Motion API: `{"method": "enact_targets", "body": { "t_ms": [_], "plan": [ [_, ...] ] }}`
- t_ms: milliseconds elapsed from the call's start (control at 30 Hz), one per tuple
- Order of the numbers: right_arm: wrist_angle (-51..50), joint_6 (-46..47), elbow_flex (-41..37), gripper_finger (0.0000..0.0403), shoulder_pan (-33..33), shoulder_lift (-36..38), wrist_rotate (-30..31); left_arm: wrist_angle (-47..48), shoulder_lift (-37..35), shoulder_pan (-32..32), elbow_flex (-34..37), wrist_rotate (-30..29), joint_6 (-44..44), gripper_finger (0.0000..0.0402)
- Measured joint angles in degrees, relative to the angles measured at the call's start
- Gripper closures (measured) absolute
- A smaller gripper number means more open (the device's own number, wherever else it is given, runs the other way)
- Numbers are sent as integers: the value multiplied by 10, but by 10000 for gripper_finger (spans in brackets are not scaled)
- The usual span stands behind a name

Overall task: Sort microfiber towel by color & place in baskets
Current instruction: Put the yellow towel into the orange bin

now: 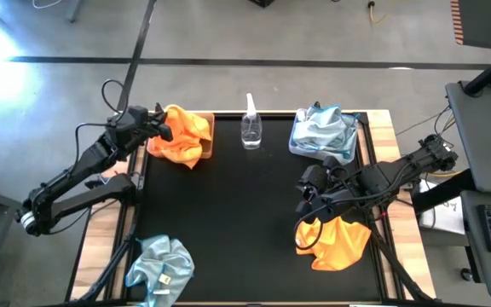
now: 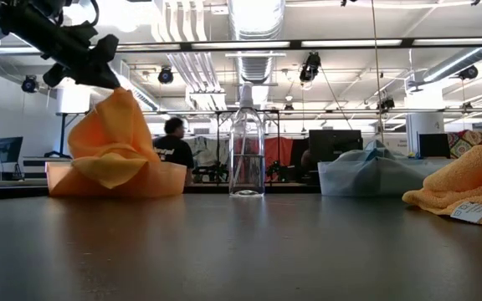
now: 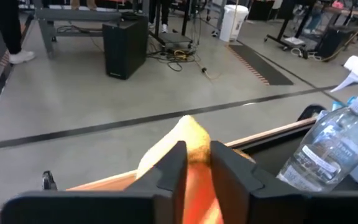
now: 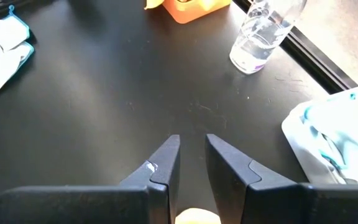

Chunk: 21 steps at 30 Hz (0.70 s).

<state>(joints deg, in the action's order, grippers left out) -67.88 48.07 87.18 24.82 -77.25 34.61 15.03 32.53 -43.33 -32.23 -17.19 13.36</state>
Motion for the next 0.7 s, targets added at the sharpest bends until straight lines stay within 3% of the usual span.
{"method": "enact_targets", "body": {
  "t_ms": [367,700],
  "plan": [
    [7,0,0,335,0,0,0,35,-1,0,-31,4,15,232],
    [9,-24,0,335,0,0,-49,216,11,0,-202,232,41,237]
  ]
}}
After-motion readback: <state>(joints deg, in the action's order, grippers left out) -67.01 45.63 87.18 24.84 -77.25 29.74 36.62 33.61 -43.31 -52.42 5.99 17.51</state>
